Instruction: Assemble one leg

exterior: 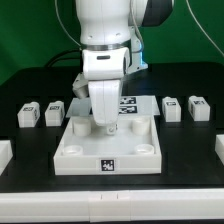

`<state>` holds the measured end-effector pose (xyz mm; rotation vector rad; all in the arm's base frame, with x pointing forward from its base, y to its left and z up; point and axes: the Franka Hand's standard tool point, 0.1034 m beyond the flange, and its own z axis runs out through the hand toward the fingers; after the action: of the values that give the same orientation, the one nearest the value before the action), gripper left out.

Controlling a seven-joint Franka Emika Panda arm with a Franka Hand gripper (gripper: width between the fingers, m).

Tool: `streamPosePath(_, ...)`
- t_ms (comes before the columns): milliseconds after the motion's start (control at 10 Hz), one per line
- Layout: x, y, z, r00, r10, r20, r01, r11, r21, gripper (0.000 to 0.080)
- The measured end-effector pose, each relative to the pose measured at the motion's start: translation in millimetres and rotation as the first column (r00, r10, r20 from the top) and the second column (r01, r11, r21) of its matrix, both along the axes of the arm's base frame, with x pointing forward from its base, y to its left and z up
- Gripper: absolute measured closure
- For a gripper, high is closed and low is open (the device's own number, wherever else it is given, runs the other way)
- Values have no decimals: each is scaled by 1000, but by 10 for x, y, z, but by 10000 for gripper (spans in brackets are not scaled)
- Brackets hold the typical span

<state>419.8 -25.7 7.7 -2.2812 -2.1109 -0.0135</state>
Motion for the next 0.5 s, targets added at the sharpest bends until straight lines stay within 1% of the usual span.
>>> streamPosePath(100,0,0,0,1000,0,0,0,1000,0,569)
streamPosePath(200,0,-1,0,1000,0,0,0,1000,0,569)
streamPosePath(300,0,-1,0,1000,0,0,0,1000,0,743)
streamPosePath(500,8,-4,4,1000,0,4,0,1000,0,744)
